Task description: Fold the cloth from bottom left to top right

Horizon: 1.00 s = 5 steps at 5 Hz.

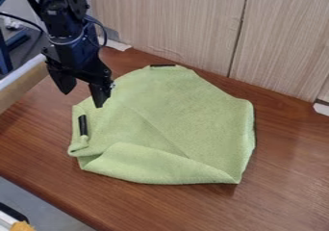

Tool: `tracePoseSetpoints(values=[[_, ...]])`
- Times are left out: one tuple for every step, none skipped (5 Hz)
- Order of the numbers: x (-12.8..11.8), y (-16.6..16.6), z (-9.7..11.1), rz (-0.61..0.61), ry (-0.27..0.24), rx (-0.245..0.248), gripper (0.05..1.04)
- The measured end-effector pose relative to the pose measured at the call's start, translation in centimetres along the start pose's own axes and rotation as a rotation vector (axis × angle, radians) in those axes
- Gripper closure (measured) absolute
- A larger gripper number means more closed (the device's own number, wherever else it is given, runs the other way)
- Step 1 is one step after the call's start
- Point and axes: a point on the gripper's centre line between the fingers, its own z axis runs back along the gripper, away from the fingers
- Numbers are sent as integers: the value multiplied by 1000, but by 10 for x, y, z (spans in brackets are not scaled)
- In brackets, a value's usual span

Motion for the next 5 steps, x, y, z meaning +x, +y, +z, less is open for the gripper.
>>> tracePoseSetpoints(values=[[-4,-4,-8,-6,32,-20,83],[24,-15,-11,-110,27,-70,83],[62,-29,-8,-216,-2,-94,83],[94,-33,-16,-321,-8,-132,83],[117,-28,-40,-462,20,-202,84]])
